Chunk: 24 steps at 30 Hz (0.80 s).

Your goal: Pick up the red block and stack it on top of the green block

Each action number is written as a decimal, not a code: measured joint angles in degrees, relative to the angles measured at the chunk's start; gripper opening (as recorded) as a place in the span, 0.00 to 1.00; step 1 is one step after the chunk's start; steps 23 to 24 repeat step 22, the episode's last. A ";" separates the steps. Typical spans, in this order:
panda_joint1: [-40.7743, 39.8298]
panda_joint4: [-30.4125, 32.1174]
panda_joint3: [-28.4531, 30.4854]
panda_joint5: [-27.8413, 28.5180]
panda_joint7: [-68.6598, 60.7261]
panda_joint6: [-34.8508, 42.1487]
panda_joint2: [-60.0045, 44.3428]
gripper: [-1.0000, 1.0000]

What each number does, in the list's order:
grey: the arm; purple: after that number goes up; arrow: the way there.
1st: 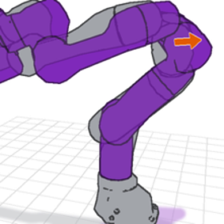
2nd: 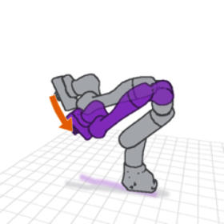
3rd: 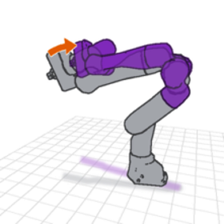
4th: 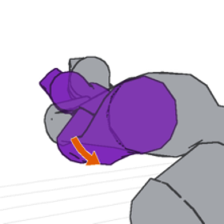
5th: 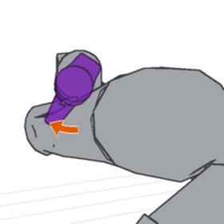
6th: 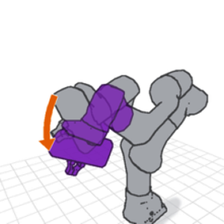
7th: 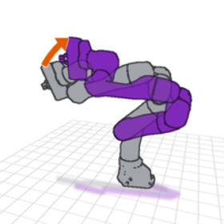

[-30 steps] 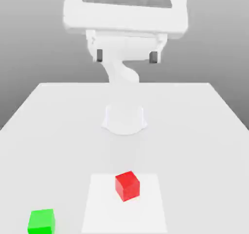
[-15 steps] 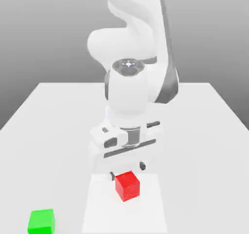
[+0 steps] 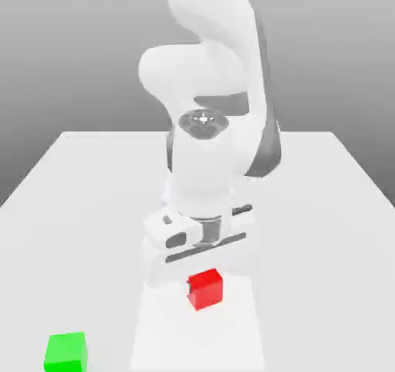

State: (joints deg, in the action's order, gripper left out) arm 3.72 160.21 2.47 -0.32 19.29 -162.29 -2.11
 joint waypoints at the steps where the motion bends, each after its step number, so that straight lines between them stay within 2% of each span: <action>1: -0.55 -0.56 0.05 -0.08 0.61 1.52 0.94 0.00; 14: -11.29 -25.93 9.72 -4.82 19.48 16.09 -10.30 0.00; 18: -12.97 -28.14 9.00 -7.87 18.90 11.09 -17.62 0.00; 19: -13.28 -28.28 8.63 -8.52 18.49 9.76 -19.14 1.00; 24: -13.28 -28.28 8.63 -8.52 18.49 9.76 -19.14 1.00</action>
